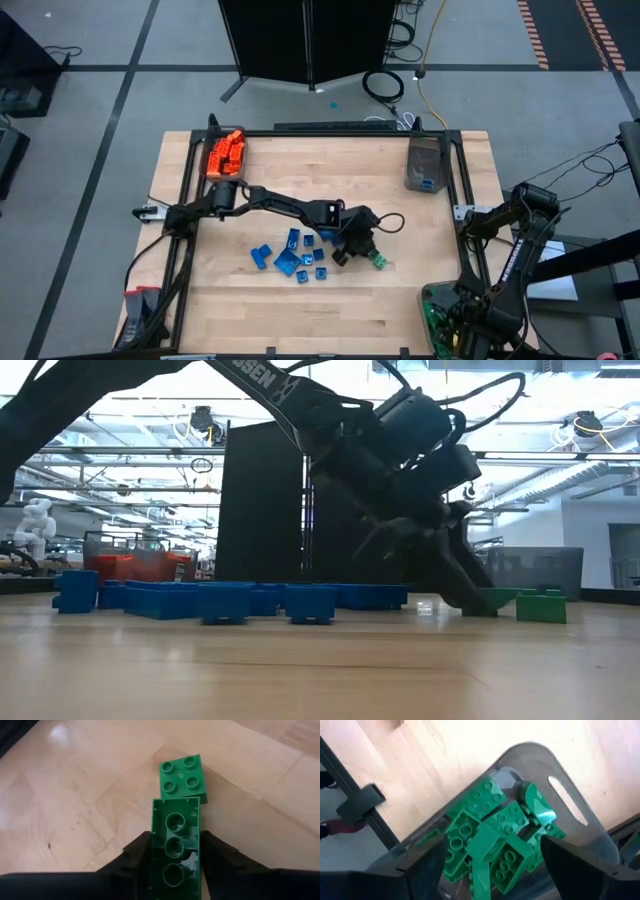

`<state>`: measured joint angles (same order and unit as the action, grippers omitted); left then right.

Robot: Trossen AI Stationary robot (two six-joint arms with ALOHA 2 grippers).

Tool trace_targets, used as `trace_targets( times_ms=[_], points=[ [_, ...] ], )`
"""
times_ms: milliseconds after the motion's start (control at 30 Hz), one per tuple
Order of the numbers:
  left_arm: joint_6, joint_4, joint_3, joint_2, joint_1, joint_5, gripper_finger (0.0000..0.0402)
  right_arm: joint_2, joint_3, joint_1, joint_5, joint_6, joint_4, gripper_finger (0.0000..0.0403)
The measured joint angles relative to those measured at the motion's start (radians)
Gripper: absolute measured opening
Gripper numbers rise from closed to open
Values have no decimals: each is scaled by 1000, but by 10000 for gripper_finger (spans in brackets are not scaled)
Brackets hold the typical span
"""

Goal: Sort blocks
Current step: Put the green game piece into the bottom right black bin

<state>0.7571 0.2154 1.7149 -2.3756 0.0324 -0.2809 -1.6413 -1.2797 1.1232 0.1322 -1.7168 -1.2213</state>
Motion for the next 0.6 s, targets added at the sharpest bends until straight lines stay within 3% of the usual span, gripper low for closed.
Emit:
trace_targets(
  times_ms=[233, 400, 600],
  points=[
    [-331, 9, 26, 4, -6, 2, 128, 0, 0, -33, 66, -7, 3, 309],
    [-560, 45, 55, 46, -5, 5, 127, 0, 0, -45, 292, -72, 6, 309],
    [-674, 4, 71, 193, 7, 6, 127, 0, 0, -74, 589, -178, -34, 309]
  ],
)
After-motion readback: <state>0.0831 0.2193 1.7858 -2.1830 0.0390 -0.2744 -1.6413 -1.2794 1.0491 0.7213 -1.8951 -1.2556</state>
